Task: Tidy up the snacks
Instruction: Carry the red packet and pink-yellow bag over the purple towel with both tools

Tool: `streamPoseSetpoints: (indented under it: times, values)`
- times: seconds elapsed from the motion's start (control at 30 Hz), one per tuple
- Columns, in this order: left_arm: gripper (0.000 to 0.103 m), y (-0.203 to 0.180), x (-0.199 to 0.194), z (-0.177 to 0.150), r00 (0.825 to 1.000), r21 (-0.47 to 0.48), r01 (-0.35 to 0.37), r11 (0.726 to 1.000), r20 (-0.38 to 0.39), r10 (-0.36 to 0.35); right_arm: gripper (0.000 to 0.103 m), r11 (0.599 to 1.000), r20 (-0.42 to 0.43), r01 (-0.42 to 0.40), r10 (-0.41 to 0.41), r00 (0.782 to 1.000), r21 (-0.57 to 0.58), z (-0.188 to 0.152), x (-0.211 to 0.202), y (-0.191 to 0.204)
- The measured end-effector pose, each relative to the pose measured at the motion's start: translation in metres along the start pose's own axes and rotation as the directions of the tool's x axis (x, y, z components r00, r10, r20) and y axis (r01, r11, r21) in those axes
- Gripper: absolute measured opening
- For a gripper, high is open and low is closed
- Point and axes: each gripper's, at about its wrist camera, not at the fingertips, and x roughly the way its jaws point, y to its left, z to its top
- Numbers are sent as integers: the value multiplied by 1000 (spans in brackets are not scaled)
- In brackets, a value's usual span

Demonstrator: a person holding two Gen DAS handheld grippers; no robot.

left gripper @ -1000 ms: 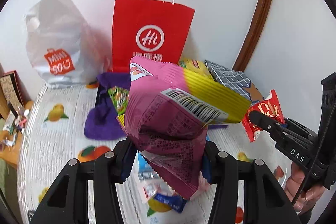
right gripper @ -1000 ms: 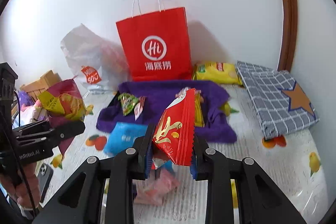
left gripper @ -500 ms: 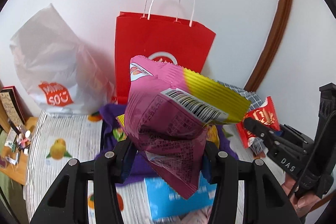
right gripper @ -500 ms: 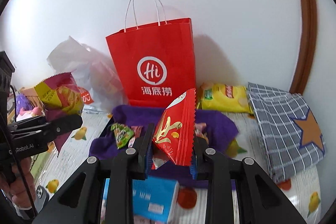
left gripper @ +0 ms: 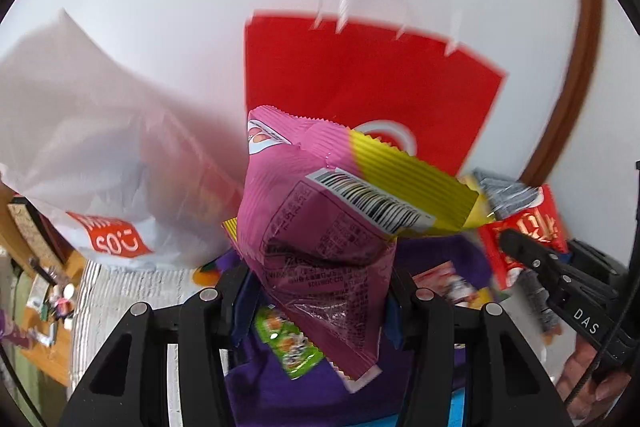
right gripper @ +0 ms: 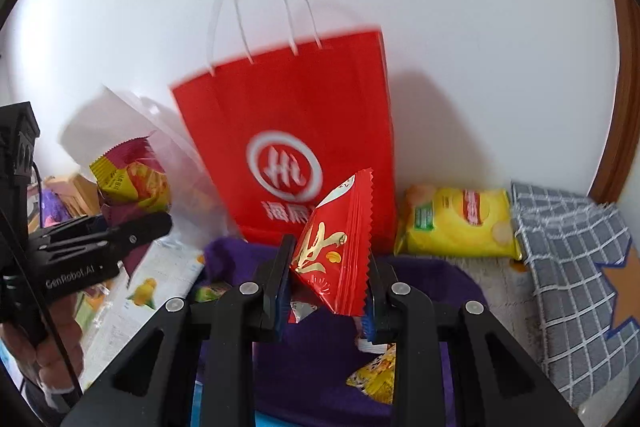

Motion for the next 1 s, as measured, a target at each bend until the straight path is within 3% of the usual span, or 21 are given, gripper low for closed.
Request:
streamPoseSetpoints:
  times: [0.13,0.43,1.0]
  values:
    - [49,10,6,-1,1000,-26,14,1000,-13,-15,28,998,-45,-54,55,997,11,-5,17,-8]
    - [49,31,5,3,1000,-90,2,996,-27,-5,28,998,-127,-35,27,992,-61,-17,35,-12]
    - [49,27,4,5,999,-81,-13,997,-46,9,28,991,-300,-17,-25,954,-135,-39,68,-11]
